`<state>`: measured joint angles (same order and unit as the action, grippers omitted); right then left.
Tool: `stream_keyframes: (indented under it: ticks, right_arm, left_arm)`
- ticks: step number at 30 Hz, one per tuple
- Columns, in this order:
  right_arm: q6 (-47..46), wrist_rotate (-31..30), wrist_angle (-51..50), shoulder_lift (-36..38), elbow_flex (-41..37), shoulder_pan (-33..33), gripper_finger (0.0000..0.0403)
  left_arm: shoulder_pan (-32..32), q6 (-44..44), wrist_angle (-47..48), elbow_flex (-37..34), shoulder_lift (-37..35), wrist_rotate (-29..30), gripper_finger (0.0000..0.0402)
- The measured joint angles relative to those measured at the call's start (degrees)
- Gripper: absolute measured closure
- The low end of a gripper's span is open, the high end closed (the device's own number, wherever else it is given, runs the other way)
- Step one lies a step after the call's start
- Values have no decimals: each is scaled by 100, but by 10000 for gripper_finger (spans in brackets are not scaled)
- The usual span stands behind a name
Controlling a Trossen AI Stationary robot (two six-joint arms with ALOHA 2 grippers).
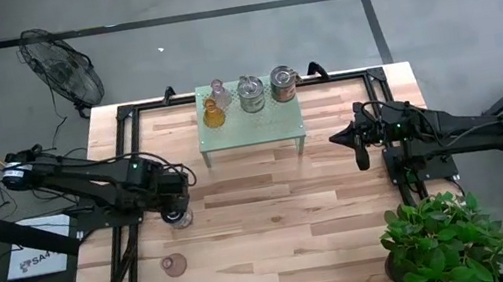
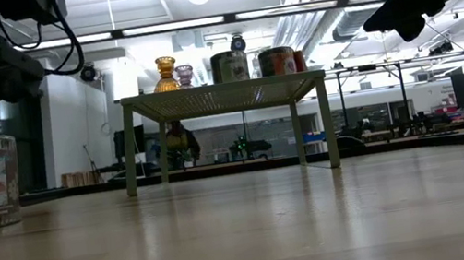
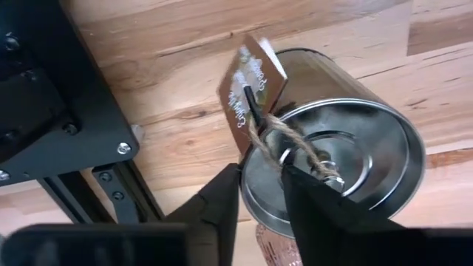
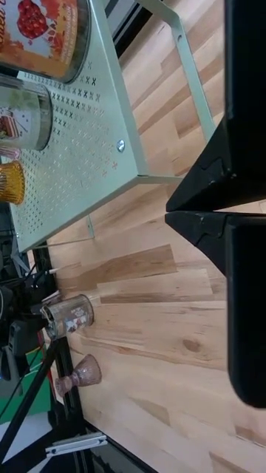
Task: Pick & Place candle stick holders
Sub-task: Put the silver scented candle on the shelf
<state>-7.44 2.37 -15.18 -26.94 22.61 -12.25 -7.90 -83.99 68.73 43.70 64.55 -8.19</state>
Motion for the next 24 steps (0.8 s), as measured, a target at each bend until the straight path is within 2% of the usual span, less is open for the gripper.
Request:
stream_keyframes:
  ticks: [7, 24]
  right_arm:
    - [0, -1, 0, 0, 0, -1, 399]
    - [0, -2, -2, 0, 0, 0, 401]
  left_arm:
    - [0, 89, 48, -26, 2, 0, 349]
    - [0, 144, -168, -195, -7, -63, 353]
